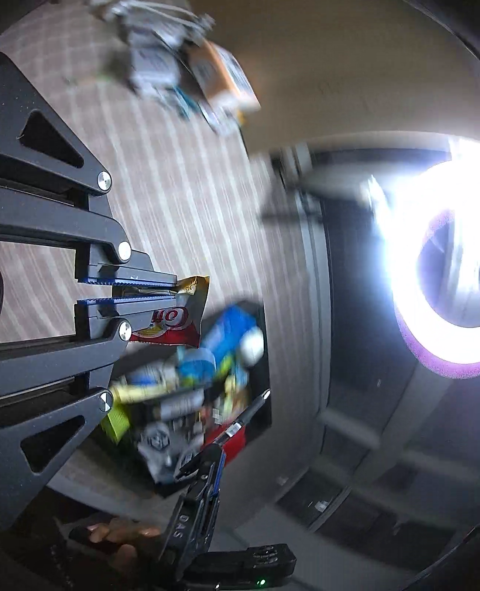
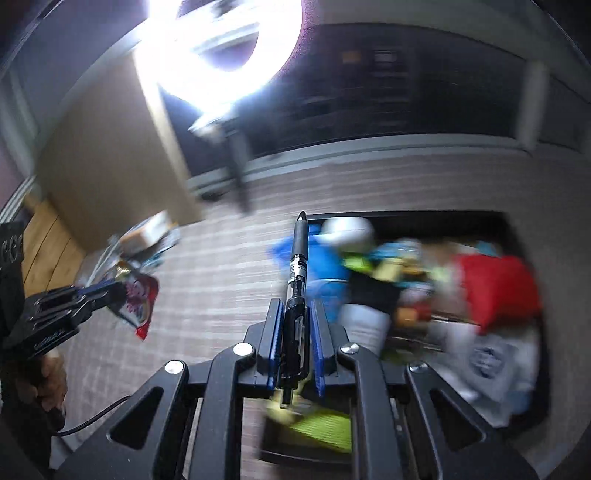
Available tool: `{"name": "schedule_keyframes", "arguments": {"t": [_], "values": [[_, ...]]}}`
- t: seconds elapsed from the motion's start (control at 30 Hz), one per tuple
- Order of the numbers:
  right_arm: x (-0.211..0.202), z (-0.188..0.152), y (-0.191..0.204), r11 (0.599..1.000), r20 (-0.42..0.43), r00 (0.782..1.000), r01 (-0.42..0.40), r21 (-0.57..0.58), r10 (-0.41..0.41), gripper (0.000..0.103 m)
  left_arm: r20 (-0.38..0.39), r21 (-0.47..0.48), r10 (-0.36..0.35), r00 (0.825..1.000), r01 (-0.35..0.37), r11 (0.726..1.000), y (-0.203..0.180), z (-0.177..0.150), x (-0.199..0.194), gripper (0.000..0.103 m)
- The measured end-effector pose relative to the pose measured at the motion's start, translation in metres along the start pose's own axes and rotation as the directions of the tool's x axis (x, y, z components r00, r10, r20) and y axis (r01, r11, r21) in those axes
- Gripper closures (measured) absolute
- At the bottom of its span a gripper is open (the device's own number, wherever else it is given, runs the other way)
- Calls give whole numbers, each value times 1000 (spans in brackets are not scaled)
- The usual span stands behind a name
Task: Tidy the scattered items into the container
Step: 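Carry the sachet and pen to the tray and open both grippers, then move both open grippers back to the pile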
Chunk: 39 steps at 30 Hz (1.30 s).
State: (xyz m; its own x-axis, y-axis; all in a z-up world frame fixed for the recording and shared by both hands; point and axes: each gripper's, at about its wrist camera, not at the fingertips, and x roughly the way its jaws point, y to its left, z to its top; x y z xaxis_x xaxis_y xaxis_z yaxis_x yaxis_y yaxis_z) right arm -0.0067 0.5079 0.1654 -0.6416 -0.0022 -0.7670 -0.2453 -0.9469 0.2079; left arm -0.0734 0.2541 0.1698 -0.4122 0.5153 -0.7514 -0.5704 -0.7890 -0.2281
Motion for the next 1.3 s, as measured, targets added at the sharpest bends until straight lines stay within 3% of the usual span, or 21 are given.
{"name": "schedule_keyframes", "arguments": {"t": [0.17,0.43,0.47,0.5,0.53,0.57,0.6,0.7,0.97,1.3], "values": [[-24,-3,-59,993,26,996,82,80,-84,89,-18,84,-84,996,85,993,-62,18,23,99],[-35,-7,-92,986,41,991,122,113,-128,88,-57,172,-157,986,164,971,-129,27,46,99],[-37,-7,-92,986,53,989,129,110,-135,87,-60,186,-164,985,172,967,-136,27,48,94],[-37,-7,-92,984,53,987,144,109,-150,81,-69,200,-155,986,165,966,-142,28,51,67],[-37,-7,-92,980,46,985,161,113,-167,65,-76,209,-133,988,146,967,-147,28,54,48],[-38,-7,-91,977,54,981,179,119,-186,58,-67,215,-115,991,127,968,-150,27,54,29],[-40,-6,-91,974,71,978,188,122,-198,50,-47,221,-109,993,117,968,-151,26,52,32],[-43,-4,-87,975,94,975,192,109,-203,49,-45,256,-86,995,94,962,-153,22,51,39],[-33,-1,-74,984,82,983,156,91,-163,49,-49,241,-58,997,69,968,-136,18,45,43],[2,10,-16,998,33,997,63,-4,-63,49,-25,88,32,999,-30,996,-52,14,27,44]]}}
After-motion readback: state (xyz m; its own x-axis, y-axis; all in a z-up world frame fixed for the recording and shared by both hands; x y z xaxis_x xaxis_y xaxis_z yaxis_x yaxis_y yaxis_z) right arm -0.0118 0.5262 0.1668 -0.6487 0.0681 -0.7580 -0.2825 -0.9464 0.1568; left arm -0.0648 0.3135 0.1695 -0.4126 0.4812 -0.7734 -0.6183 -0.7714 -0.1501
